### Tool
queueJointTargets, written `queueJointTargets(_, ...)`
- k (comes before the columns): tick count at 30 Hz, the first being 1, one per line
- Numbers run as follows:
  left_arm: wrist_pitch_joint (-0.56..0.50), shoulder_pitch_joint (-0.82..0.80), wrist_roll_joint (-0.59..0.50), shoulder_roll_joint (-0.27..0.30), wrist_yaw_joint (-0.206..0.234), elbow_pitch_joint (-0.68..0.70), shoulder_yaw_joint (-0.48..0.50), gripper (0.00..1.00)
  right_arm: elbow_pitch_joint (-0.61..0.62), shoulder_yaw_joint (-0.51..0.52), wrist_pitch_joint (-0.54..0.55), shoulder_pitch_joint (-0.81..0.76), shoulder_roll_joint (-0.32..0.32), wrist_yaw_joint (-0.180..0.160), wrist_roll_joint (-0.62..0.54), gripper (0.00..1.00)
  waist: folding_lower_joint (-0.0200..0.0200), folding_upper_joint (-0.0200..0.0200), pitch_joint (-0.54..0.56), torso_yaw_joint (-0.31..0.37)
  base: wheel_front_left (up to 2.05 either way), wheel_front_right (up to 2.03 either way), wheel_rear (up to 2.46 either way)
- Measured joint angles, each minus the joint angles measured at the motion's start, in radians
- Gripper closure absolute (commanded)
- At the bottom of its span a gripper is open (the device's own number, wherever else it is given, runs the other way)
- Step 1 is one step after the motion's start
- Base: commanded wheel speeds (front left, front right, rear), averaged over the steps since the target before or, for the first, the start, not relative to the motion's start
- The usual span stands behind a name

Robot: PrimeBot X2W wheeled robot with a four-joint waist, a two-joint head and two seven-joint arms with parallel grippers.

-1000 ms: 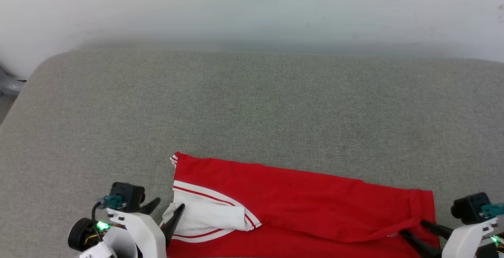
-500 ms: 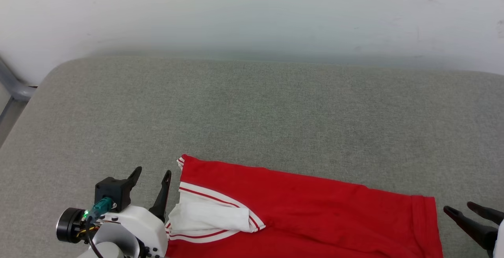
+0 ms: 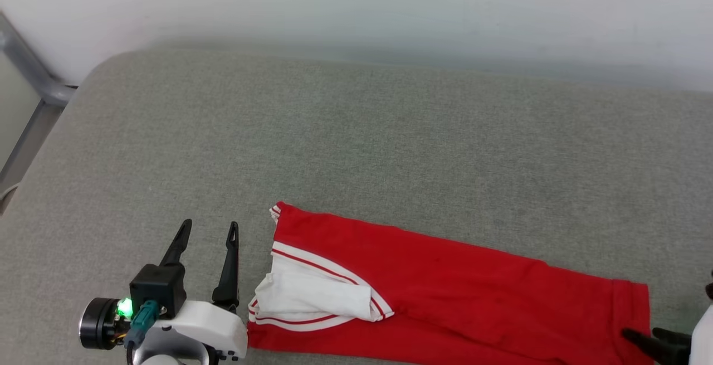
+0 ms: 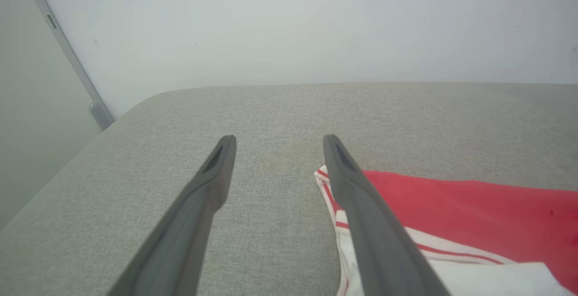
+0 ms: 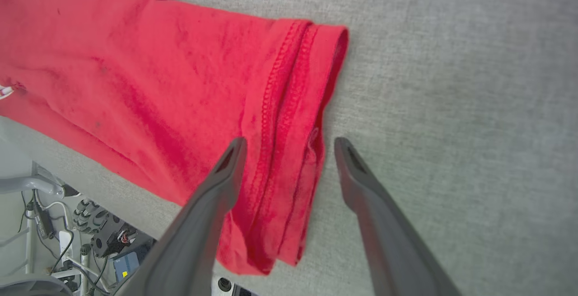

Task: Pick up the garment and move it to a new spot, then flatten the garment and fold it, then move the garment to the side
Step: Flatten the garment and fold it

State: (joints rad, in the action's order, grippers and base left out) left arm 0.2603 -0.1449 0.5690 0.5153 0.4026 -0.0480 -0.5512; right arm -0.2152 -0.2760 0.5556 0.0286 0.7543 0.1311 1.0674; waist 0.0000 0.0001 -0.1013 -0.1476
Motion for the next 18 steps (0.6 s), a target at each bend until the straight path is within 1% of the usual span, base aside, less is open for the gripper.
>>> queueJointTargets(4, 0.0, 0.035, -0.066, -0.053, -0.04, -0.002, 0.071, 0.0, -0.035, -0.018, 0.004, 0.017, -0.03, 0.0, 0.005, 0.0, 0.0, 0.0, -0.019, -0.017, 0.0, 0.0, 0.0)
queueJointTargets(11, 0.001, 0.079, -0.182, -0.155, -0.106, -0.022, 0.167, 0.0, -0.06, -0.063, -0.002, 0.055, -0.054, 0.0, 0.021, 0.0, 0.0, 0.0, -0.044, -0.035, 0.0, 0.0, 0.0)
queueJointTargets(14, 0.001, 0.091, -0.228, -0.193, -0.14, -0.03, 0.196, 0.0, -0.058, -0.092, -0.012, 0.07, -0.058, -0.001, 0.032, 0.0, 0.0, 0.0, -0.049, -0.039, 0.0, 0.0, 0.0)
queueJointTargets(18, 0.002, 0.103, -0.283, -0.233, -0.167, -0.033, 0.245, 0.0, -0.057, -0.128, -0.04, 0.08, -0.052, -0.002, 0.032, 0.0, 0.0, 0.0, -0.051, -0.042, 0.0, 0.0, 0.0)
